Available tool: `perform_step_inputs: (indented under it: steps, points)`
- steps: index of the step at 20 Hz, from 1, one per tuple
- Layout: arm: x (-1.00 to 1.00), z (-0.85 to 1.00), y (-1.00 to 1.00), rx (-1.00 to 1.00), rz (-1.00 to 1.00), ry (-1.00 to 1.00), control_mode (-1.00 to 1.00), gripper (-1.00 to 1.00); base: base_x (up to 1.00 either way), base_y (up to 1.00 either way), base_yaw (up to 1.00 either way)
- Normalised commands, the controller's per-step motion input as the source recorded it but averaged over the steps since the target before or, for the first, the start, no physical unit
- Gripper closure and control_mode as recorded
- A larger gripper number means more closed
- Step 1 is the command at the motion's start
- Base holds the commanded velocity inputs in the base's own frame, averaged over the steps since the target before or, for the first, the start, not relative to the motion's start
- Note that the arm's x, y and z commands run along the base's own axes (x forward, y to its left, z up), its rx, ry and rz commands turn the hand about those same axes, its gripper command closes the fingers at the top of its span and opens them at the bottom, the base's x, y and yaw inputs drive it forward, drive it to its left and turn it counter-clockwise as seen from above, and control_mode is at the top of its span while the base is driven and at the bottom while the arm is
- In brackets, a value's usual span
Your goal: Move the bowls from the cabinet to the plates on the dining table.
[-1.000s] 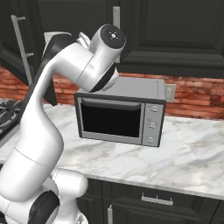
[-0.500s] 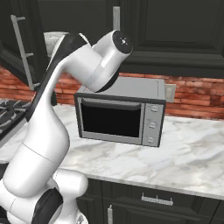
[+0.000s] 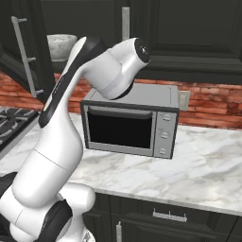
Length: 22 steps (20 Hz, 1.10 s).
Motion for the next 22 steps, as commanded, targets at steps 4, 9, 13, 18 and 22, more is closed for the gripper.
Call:
perform_step_inputs:
  steps: [4, 9, 13, 18, 22]
  points:
    - [-0.03, 0.0, 0.41, 0.03, 0.11, 0.0, -1.0, -1.0, 0.0, 0.0, 0.0]
    - [-0.18, 0.0, 0.42, 0.01, 0.12, 0.0, -1.0, -1.0, 0.0, 0.0, 0.0]
    - [-0.27, 0.0, 0.39, 0.03, 0.16, 0.0, -1.0, -1.0, 0.0, 0.0, 0.0]
    - [-0.24, 0.0, 0.45, 0.02, 0.14, -0.01, -1.0, -1.0, 0.0, 0.0, 0.0]
    - [-0.4, 0.0, 0.52, 0.0, 0.12, -0.02, -1.0, -1.0, 0.0, 0.0, 0.0]
